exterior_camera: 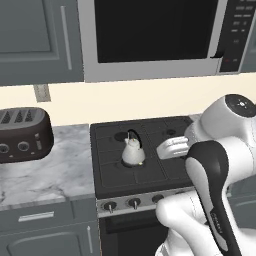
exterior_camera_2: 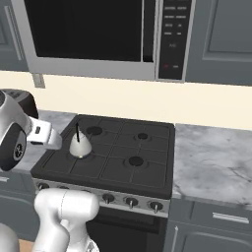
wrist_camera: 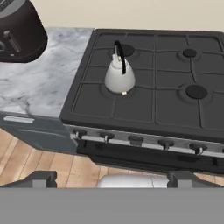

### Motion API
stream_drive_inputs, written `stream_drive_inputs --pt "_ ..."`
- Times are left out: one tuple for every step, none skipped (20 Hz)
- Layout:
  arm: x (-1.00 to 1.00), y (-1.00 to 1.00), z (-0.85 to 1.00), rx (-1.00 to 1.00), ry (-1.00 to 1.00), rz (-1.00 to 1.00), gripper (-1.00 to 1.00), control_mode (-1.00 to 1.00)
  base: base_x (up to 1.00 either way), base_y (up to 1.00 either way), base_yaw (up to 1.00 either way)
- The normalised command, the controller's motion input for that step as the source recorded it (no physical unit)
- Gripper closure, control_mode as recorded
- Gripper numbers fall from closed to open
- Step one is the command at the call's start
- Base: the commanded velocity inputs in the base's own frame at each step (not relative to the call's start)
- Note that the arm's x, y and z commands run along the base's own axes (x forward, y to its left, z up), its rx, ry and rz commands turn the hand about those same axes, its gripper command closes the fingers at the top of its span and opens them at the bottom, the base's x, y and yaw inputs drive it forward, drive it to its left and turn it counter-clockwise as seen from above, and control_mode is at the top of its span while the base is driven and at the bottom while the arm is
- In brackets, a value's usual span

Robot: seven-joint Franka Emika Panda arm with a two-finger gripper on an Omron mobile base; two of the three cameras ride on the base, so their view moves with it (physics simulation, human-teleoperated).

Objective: The kettle is done boiling. Turn off the stove, then wait for 300 timesteps before moving the kettle to the dining table.

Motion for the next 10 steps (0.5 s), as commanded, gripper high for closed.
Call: stream_drive_inputs --pt "0.18 -0.14 0.00 0.00 0.00 0.00 -1.00 -1.00 0.00 0.00 0.00" --pt "0.18 -0.14 0.00 0.00 0.00 0.00 -1.00 -1.00 0.00 0.00 0.00" --pt "0.17 -0.12 0.00 0.00 0.00 0.00 -1.00 -1.00 0.00 0.00 0.00" --pt "0.17 -0.11 0.00 0.00 0.00 0.00 -1.00 -1.00 0.00 0.00 0.00" --pt "0.16 -0.06 0.00 0.00 0.00 0.00 -1.00 -1.00 0.00 0.00 0.00" --pt "0.17 -0.02 0.01 0.00 0.00 0.00 -1.00 -1.00 0.00 0.00 0.00" --pt "0.18 0.00 0.00 0.00 0.01 0.00 -1.00 -1.00 0.00 0.00 0.00" --pt "0.17 0.00 0.00 0.00 0.01 0.00 -1.00 -1.00 0.00 0.00 0.00" --pt "0.20 0.00 0.00 0.00 0.02 0.00 -1.00 -1.00 0.00 0.00 0.00" --pt "0.20 0.00 0.00 0.00 0.02 0.00 -1.00 -1.00 0.00 0.00 0.00"
